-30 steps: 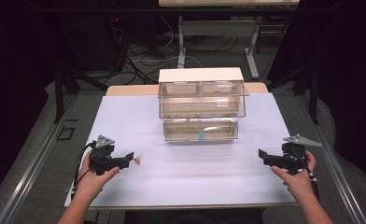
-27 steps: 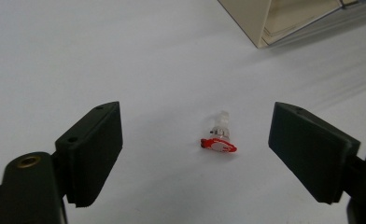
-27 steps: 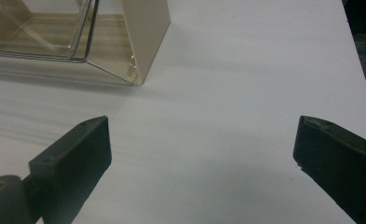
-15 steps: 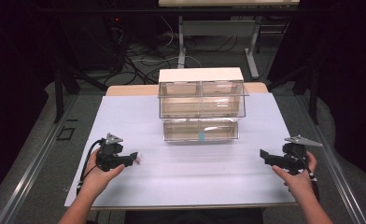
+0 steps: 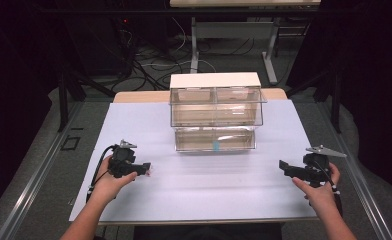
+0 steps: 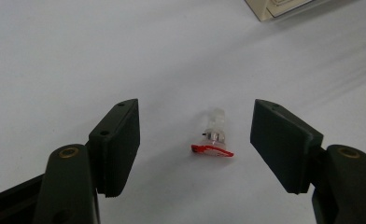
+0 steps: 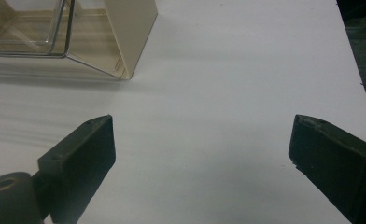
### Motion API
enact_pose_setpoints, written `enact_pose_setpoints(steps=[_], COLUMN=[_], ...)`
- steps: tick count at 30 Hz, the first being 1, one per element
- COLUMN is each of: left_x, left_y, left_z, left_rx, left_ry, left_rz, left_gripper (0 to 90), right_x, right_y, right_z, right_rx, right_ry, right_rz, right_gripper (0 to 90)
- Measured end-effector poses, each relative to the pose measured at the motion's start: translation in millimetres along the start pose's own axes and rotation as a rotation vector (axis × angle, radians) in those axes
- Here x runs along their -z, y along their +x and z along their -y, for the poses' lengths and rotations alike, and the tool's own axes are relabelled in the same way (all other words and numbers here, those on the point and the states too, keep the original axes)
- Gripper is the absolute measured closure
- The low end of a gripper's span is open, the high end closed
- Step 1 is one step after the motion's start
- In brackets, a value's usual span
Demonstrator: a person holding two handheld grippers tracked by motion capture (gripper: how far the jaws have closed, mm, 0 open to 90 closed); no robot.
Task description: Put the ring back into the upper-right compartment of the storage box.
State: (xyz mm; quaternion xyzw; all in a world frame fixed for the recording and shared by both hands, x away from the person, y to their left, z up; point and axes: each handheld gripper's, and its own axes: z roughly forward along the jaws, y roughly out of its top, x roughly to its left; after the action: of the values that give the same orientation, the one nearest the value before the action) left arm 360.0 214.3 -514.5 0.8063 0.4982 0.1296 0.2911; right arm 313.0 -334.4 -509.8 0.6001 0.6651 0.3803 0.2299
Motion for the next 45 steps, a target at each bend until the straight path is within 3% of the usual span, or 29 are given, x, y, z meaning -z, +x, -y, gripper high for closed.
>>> enact_pose_setpoints(steps=[6, 15, 21, 31, 36, 45], left_x=[-4.2, -15.2, -21.8, -27.9, -29.6, -28.9], left_y=[1.6, 2.5, 3.0, -0.4, 0.2, 0.4], left_z=[-2.6, -0.5, 2.9, 6.3, 7.2, 8.2], left_rx=[0.007, 0.012, -0.015, -0.067, -0.112, -0.134], left_ry=[0.039, 0.081, 0.115, 0.123, 0.128, 0.132], left_rz=[0.017, 0.042, 0.059, 0.042, 0.030, 0.020], left_gripper=[38.7, 39.2, 39.2, 41.2, 42.8, 47.8], right_x=[-0.2, -1.6, -2.3, -2.8, -3.0, -3.6], right_y=[0.1, -0.1, -0.2, -1.5, -1.7, -0.7], right_z=[0.2, 0.7, 1.0, 1.1, 1.1, 1.4], right_rx=[-0.020, -0.023, -0.029, -0.022, -0.022, -0.031], right_ry=[0.007, 0.016, 0.020, 0.020, 0.020, 0.025], right_rz=[-0.015, -0.020, -0.018, -0.016, -0.016, -0.022], right_gripper=[7.1, 7.1, 7.5, 7.7, 7.7, 8.0])
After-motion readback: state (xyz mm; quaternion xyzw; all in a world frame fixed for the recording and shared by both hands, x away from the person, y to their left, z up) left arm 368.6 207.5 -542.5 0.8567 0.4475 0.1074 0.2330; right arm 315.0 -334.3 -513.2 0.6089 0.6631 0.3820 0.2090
